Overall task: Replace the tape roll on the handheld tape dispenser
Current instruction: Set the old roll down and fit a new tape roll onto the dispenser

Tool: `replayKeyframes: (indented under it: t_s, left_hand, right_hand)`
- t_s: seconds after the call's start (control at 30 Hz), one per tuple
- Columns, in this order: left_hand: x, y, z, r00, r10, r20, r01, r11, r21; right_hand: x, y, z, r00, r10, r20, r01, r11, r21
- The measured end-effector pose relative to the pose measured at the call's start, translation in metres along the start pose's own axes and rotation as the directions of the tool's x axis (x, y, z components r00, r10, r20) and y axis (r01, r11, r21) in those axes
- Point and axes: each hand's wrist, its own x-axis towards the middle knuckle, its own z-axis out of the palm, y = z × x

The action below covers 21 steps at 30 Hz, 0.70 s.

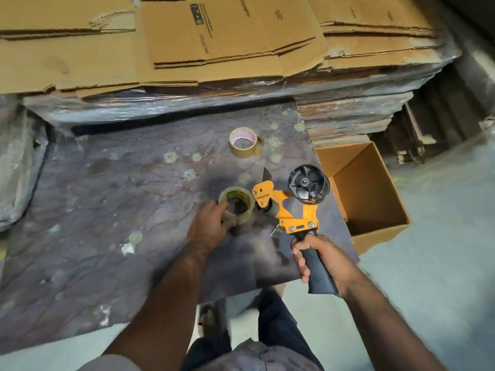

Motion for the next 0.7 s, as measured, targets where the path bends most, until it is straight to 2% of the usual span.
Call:
replayKeyframes:
  t_s: [0.13,0.27,0.47,0.7]
  left_hand:
    - [-0.025,-0.004,-0.049,0.981,-0.058,-0.188,-0.006,0.945,-0.326]
    - [-0.032,0.022,-0.125,0.949,-0.091,-0.302,-0.083,0.852,-0.517]
    - [-0.04,0.072,-0.207,0.94,-0.019,-0.342,-0.197,0.787,-0.585]
    - [-0.057,0.134,-0.226,0.962,0.086,-0.259,-0.244,0.697,-0.674]
  right_hand:
    - [-0.023,0.019,0.036,0.999,-0.04,-0.002,0.04,0.999,0.0]
    - [-0.038,0.017,0.064,0.994,-0.113,-0.002,0.113,0.993,0.047]
    - [-0.048,-0.006,0.082,0.975,-0.211,0.067,0.205,0.975,0.089]
    - [-0.048,-0.031,0.08,0.967,-0.238,0.087,0.23,0.969,0.09]
